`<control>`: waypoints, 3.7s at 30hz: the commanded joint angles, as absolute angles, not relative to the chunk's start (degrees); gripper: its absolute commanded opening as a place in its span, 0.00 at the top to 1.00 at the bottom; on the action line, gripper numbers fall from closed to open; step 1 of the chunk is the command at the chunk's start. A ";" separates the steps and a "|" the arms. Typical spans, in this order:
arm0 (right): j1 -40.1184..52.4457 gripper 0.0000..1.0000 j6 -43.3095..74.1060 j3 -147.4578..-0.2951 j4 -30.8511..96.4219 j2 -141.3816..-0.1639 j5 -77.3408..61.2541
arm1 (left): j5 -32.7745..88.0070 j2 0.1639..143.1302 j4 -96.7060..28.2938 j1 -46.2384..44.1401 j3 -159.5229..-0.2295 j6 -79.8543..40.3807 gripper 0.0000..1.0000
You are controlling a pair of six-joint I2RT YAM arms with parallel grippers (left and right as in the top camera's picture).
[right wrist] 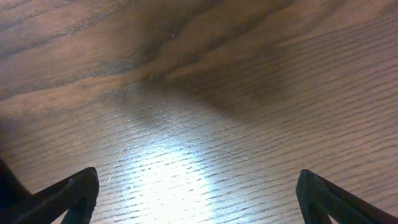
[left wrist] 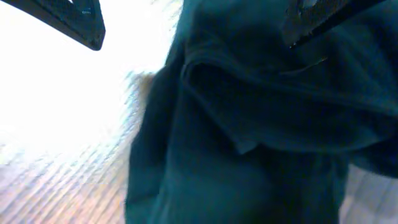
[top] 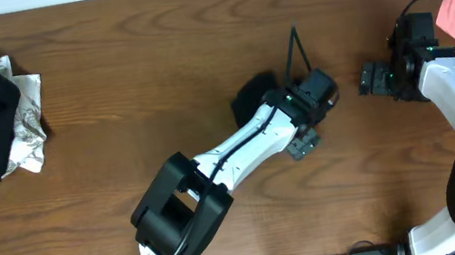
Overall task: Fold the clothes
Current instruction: 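Lift the black bundle with the left gripper and carry it left, then lower the black bundle into the left box onto the patterned clothes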
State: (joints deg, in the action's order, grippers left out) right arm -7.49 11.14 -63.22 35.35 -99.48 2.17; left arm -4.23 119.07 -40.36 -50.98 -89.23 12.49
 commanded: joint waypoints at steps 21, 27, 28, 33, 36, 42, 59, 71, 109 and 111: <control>-7.42 0.01 11.97 -62.92 35.40 -99.50 2.11 | -8.88 127.31 -39.51 -50.81 -88.60 13.47 0.62; -7.42 0.01 11.99 -62.92 35.40 -99.50 2.09 | -9.52 127.17 -40.23 -50.81 -88.68 13.47 0.81; -7.42 0.01 11.97 -62.92 35.40 -99.50 2.09 | -10.28 127.04 -40.47 -50.81 -88.77 13.47 0.94; -7.22 0.01 11.99 -62.92 35.38 -99.50 2.09 | -14.24 124.25 -42.39 -50.76 -90.50 13.41 0.94; -6.94 0.01 11.97 -62.92 35.40 -99.50 2.09 | -14.17 121.32 -42.83 -50.48 -91.77 12.45 0.94; -6.68 0.01 11.97 -62.92 35.38 -99.50 2.11 | -13.98 114.65 -44.51 -48.84 -92.14 11.79 0.94; -6.70 0.01 11.97 -62.92 35.33 -99.50 2.13 | -14.70 110.67 -44.77 -35.38 -92.14 15.70 0.94; -6.68 0.01 11.97 -62.92 34.89 -99.50 2.13 | -28.67 110.34 -43.40 -27.53 -95.20 21.67 0.94; -6.70 0.01 11.97 -62.92 34.96 -99.50 2.11 | -22.20 110.39 -13.43 28.38 -100.25 52.75 0.94; -6.70 0.01 11.97 -62.92 34.96 -99.50 2.11 | -19.18 110.41 -15.73 30.09 -99.98 52.64 0.94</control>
